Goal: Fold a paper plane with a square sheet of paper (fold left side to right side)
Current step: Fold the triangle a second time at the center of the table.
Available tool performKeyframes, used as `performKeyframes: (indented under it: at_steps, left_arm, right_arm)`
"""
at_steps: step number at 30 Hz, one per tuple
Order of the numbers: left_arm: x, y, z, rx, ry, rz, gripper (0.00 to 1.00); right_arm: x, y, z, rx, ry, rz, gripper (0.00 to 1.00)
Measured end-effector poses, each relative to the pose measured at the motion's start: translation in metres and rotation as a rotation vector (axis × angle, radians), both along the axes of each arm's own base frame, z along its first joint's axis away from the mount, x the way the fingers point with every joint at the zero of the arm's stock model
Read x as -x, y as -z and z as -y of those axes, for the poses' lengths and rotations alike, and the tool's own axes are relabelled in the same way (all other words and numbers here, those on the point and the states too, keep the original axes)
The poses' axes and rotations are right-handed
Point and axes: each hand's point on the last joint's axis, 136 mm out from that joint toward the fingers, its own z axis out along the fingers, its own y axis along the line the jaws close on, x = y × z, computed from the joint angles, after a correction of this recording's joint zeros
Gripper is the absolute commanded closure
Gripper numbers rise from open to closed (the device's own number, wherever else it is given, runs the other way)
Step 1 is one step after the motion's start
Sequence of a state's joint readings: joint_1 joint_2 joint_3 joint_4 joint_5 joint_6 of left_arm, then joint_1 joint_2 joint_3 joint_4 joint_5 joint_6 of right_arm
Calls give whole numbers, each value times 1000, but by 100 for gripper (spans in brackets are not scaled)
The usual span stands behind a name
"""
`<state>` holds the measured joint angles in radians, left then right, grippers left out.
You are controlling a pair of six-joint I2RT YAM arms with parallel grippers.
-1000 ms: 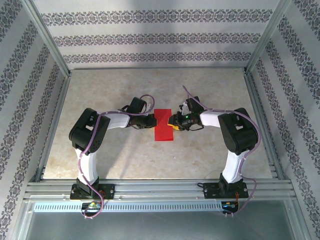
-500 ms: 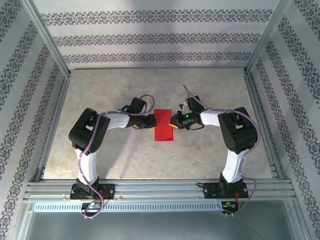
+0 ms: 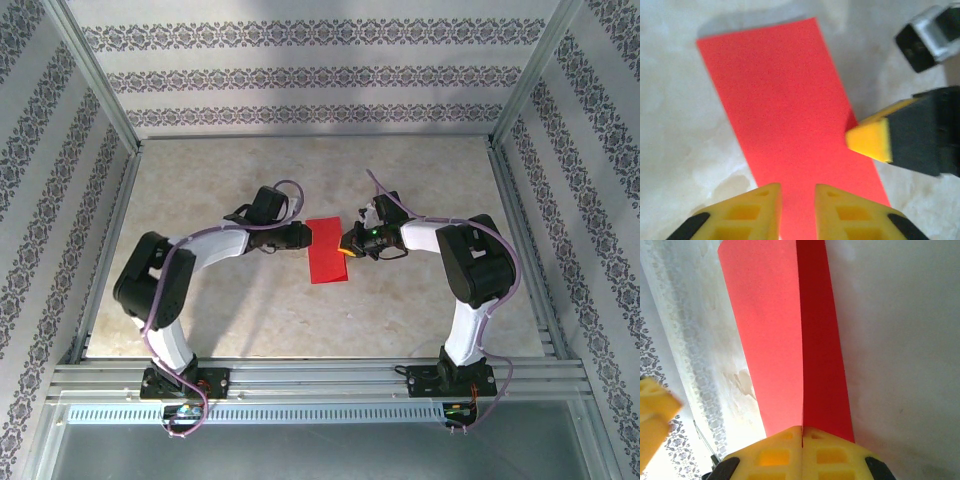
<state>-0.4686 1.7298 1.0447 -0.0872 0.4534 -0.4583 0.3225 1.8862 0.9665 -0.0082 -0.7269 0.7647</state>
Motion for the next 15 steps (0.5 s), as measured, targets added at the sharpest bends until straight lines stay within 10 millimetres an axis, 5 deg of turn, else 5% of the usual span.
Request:
performKeyframes:
  at_steps: [5, 15]
  left_arm:
    - [28, -25, 7, -51, 79, 128, 48]
    - [96, -8, 47, -228, 320, 271, 23]
  right_arm:
    - [-1, -8, 0, -12, 24, -11, 100]
    - [0, -9, -1, -18, 50, -41, 100]
